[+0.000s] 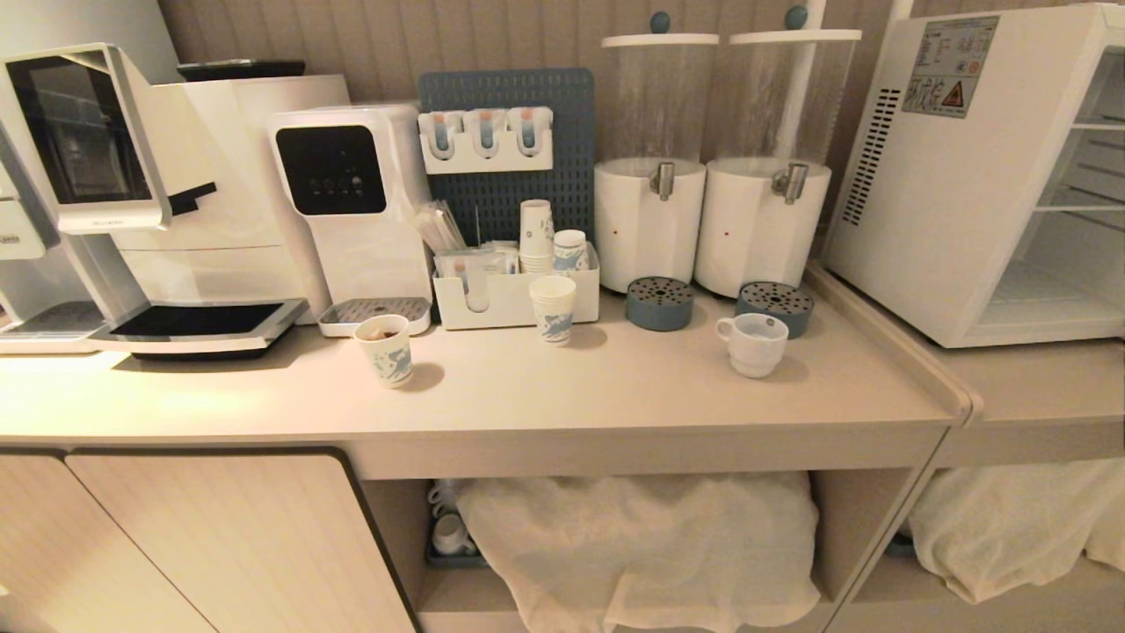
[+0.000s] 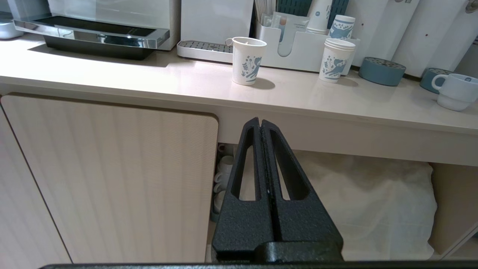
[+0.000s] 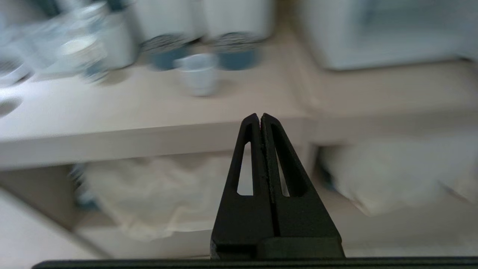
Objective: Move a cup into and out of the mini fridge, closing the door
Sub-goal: Close the freezer door
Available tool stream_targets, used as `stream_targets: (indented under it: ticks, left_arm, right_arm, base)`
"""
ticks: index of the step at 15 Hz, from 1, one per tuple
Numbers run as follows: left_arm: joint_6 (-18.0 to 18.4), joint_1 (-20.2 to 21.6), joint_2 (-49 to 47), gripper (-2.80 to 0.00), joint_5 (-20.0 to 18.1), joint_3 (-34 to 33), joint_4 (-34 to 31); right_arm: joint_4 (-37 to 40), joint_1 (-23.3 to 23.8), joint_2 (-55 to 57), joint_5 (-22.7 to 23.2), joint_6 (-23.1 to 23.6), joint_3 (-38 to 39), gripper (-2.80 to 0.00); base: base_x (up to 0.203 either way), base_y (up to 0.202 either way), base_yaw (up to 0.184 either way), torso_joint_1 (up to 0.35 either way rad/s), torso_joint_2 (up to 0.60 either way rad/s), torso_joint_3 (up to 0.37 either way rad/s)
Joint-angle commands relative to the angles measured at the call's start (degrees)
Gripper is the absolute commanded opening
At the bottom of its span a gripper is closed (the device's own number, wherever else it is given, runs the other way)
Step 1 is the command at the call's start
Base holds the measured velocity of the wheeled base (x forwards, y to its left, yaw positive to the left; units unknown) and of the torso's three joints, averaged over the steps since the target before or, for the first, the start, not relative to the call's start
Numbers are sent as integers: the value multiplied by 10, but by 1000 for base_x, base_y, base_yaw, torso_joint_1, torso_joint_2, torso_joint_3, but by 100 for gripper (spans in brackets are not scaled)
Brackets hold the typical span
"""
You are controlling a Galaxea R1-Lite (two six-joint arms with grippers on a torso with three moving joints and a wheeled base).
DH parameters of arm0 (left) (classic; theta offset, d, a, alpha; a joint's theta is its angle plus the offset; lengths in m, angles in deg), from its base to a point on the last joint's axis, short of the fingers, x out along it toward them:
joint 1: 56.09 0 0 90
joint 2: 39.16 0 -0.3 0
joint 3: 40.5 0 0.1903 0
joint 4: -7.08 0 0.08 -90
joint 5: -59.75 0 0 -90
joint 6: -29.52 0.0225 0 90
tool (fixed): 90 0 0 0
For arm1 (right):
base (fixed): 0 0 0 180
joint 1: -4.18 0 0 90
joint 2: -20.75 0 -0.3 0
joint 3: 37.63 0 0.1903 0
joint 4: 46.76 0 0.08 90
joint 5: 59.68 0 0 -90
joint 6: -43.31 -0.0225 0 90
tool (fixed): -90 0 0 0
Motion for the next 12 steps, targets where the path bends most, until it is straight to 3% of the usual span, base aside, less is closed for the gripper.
stream_targets:
  ticks: [1,2,3,4,5,7,8,10,12]
  left_arm:
    - [-1,0,3,-280,0,-23,1]
    - [0,0,2,-280,0,-23,1]
    - [0,0,2,-280,0,-23,1]
    - [0,0,2,-280,0,-23,1]
    - [-1,0,2,-280,0,-23,1]
    - [0,0,3,-280,0,-23,1]
    - [0,0,3,-280,0,-23,1]
    - [0,0,2,-280,0,-23,1]
    - [0,0,2,-280,0,-23,1]
  right_arm:
    - [152,46,-124,-6,-29,-48,-280]
    - [176,49,-134,9,-74,-64,-280]
    - [181,41,-159,49,-79,-64,-280]
    - [194,33,-195,128,-40,-59,-280]
    - [210,30,-234,173,-10,-51,-280]
    - [250,26,-288,173,1,-38,-280]
    - [250,25,-288,153,-35,-29,-280]
    - [155,24,-286,109,-66,34,-280]
    - [11,24,-286,68,-56,153,-280]
  base:
    - [0,0,0,0,0,0]
    - [0,0,0,0,0,0]
    - [0,0,0,0,0,0]
    - [0,0,0,0,0,0]
    - [0,0,0,0,0,0]
    - [0,0,0,0,0,0]
    - [0,0,0,0,0,0]
    - [0,0,0,0,0,0]
    - [0,0,0,0,0,0]
